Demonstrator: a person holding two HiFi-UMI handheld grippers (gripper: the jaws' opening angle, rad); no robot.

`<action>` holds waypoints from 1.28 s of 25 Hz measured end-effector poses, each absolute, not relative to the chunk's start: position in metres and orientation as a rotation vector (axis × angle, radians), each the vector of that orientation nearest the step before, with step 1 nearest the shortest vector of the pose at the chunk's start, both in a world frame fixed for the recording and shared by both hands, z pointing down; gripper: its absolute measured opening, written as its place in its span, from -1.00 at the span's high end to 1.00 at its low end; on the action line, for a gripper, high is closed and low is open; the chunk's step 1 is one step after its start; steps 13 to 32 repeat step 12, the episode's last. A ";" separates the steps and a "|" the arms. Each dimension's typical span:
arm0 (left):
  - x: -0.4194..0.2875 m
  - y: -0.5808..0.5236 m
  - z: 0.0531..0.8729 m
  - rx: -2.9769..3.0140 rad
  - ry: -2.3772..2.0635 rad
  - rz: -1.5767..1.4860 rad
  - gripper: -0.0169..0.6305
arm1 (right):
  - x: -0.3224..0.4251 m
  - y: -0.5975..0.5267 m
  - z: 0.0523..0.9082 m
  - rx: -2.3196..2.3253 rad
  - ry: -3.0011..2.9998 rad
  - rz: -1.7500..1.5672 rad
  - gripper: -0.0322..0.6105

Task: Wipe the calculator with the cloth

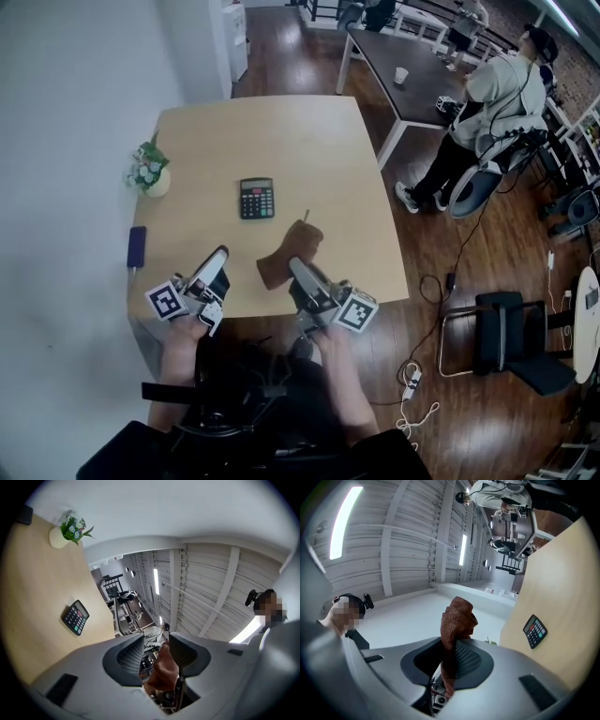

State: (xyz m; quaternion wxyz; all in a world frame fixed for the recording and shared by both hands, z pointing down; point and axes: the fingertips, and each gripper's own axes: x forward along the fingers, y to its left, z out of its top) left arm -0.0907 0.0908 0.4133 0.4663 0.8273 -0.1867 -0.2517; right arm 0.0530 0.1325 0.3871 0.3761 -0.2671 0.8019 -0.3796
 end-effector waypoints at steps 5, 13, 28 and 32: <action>-0.091 0.092 0.416 2.019 -0.471 -0.617 0.42 | 0.056 0.134 0.388 -0.694 2.061 -0.975 0.72; -0.093 0.096 0.425 1.983 -0.474 -0.624 0.44 | 0.048 0.134 0.395 -0.688 2.072 -1.001 0.72; -0.093 0.096 0.425 1.983 -0.474 -0.624 0.44 | 0.048 0.134 0.395 -0.688 2.072 -1.001 0.72; -0.093 0.096 0.425 1.983 -0.474 -0.624 0.44 | 0.048 0.134 0.395 -0.688 2.072 -1.001 0.72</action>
